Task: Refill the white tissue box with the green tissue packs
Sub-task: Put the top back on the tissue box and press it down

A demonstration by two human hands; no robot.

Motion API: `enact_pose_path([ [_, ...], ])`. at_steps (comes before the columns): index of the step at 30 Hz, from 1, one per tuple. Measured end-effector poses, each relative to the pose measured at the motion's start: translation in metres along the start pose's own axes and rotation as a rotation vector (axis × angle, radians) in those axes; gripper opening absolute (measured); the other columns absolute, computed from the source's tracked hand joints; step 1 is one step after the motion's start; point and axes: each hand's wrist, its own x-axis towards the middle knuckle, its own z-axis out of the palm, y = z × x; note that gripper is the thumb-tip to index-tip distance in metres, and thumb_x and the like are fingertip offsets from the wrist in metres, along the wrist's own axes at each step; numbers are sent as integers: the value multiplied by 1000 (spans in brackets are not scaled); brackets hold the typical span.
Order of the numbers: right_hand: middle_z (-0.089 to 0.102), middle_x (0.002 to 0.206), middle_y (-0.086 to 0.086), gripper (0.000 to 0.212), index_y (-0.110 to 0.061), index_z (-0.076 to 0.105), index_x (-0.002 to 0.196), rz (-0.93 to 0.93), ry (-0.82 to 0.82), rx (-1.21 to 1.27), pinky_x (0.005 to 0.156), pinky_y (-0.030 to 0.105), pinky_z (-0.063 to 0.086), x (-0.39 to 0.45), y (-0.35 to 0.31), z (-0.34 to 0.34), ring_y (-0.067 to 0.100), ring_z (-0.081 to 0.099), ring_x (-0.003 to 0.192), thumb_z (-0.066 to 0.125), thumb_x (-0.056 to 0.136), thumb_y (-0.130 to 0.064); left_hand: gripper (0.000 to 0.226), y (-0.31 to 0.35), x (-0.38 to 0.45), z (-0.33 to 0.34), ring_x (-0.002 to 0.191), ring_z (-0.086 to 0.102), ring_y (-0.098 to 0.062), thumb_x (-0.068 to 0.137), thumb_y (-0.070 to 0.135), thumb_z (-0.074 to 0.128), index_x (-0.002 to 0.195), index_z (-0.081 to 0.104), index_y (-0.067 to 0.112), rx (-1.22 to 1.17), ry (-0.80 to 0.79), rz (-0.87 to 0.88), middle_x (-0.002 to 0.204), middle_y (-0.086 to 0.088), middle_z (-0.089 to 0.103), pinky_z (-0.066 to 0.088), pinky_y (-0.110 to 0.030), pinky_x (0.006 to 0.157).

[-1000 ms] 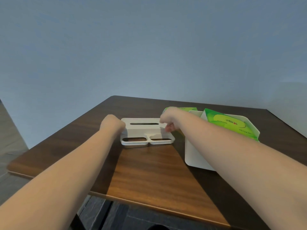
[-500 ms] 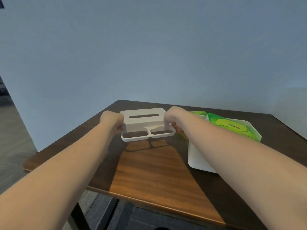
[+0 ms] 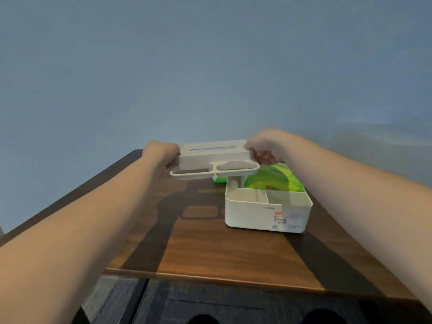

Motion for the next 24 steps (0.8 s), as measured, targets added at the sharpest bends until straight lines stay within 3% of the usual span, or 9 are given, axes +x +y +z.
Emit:
enact_pose_path([
  [3,37,57,6,47,-10,40,55,22,7,-37,49,23,26,-14,32,-19,16,34,49,42,99,-26,20,6,-15,29,49,47,-22,75,3,64,62,50,8,7,-84,41,46,-9,49,47,-33,67],
  [7,40,56,10,46,-7,43,54,22,74,-88,47,23,22,-23,70,-35,18,32,46,42,98,-20,24,10,-37,61,45,45,-23,76,4,61,56,49,9,77,-169,64,51,-10,47,40,-23,49],
  [11,52,59,12,46,-3,54,52,45,100,-117,45,23,26,-22,100,-39,19,37,44,45,95,-19,53,6,-48,82,55,47,-26,71,2,60,21,44,12,144,-216,43,23,0,41,43,-31,65],
  [15,56,58,10,39,-3,59,54,62,145,-165,42,20,29,-26,111,-42,19,40,40,49,90,-16,37,3,-57,90,49,42,-23,67,6,59,35,42,12,249,-212,77,18,4,35,41,-29,64],
  [17,57,61,12,29,-2,60,61,66,137,-177,41,20,29,-26,114,-43,19,39,40,52,87,-12,30,1,-58,93,49,44,-22,66,7,59,39,46,12,292,-219,102,22,4,41,42,-27,64],
  [22,59,68,17,16,-2,59,66,59,158,-111,46,23,35,-13,117,-38,23,44,47,54,81,-6,17,2,-54,95,65,49,-28,66,9,63,53,52,11,372,-221,143,60,-7,53,44,-29,65],
  [24,59,64,17,15,-4,58,66,49,182,-46,42,20,36,-7,119,-36,22,45,41,53,80,-8,17,2,-52,96,61,49,-26,69,5,63,59,51,11,377,-247,137,65,-8,53,45,-25,54],
])
